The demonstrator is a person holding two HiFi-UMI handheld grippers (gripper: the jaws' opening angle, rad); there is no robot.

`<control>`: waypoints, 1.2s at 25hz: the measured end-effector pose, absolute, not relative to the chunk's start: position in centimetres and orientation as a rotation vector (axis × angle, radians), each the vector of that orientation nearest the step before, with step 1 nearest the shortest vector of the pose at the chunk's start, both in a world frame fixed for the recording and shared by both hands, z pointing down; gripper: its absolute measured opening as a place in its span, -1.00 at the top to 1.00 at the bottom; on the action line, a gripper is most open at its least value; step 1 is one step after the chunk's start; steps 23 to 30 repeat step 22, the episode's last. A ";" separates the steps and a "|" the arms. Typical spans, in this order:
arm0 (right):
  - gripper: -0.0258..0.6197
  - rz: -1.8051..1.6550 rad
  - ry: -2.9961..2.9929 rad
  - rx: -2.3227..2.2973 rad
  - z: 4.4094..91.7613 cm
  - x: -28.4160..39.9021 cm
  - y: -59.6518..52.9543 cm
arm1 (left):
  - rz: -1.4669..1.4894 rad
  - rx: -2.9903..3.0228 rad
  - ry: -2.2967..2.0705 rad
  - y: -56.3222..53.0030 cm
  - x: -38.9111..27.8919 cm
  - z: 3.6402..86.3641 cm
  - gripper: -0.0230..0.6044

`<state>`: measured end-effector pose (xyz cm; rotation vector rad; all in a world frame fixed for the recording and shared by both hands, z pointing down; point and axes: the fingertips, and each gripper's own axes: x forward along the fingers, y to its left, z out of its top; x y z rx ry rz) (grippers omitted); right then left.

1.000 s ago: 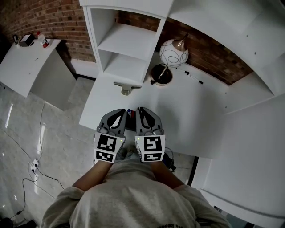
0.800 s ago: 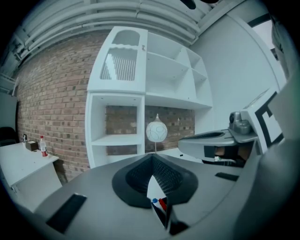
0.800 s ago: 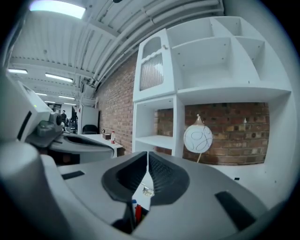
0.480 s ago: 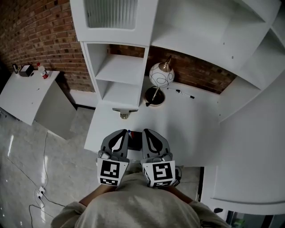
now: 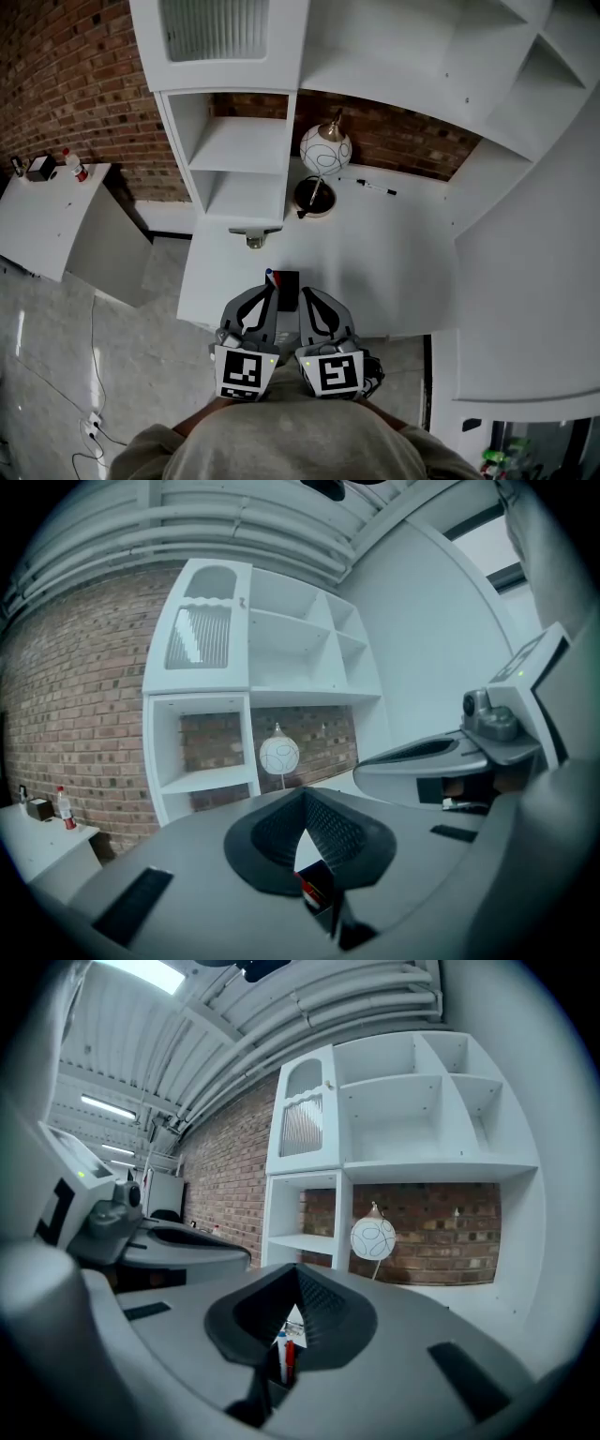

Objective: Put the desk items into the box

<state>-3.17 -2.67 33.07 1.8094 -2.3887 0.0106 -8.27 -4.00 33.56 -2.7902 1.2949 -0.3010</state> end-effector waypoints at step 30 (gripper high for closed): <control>0.87 -0.005 -2.358 1.862 33.5 -2.9 -1.2 | -0.342 -2.845 1.144 -2.8 -6.8 35.3 0.92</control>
